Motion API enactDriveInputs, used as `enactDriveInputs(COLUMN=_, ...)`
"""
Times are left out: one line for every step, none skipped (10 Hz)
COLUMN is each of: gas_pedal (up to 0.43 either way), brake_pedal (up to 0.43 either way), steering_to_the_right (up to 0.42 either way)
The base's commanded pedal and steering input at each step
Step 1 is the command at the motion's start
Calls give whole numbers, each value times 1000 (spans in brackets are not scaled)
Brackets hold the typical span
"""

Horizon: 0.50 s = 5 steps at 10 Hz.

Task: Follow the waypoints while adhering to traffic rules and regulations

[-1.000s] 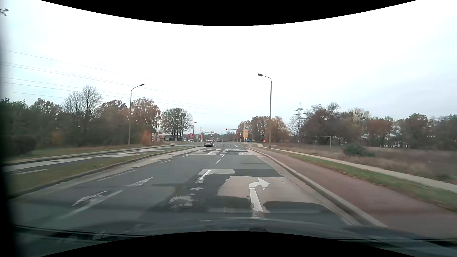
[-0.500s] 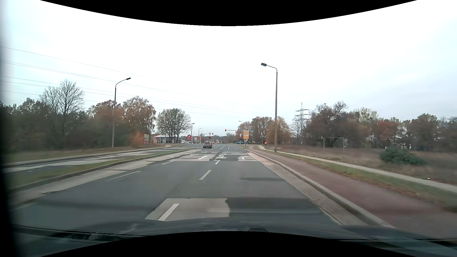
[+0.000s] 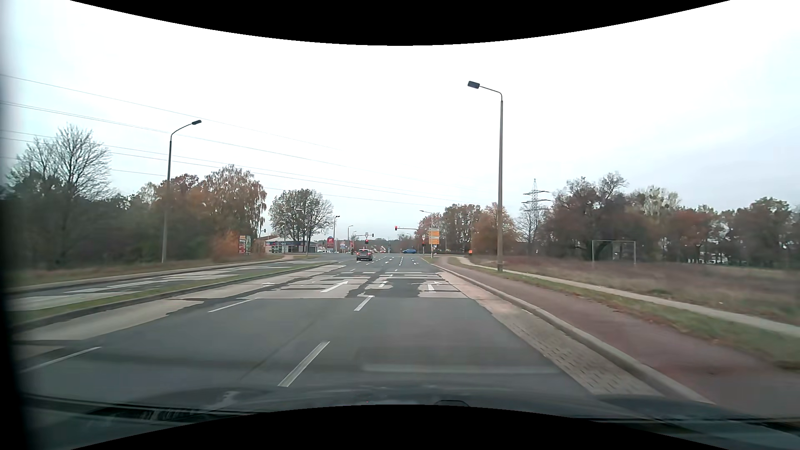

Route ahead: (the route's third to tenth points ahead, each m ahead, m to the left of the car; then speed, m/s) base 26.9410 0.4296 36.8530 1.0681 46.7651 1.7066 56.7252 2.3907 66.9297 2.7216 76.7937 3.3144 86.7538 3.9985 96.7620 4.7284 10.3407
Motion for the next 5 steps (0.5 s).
enactDriveInputs(gas_pedal=110, brake_pedal=0, steering_to_the_right=-6)
enactDriveInputs(gas_pedal=110, brake_pedal=0, steering_to_the_right=-6)
enactDriveInputs(gas_pedal=110, brake_pedal=0, steering_to_the_right=-6)
enactDriveInputs(gas_pedal=110, brake_pedal=0, steering_to_the_right=-6)
enactDriveInputs(gas_pedal=110, brake_pedal=0, steering_to_the_right=-5)
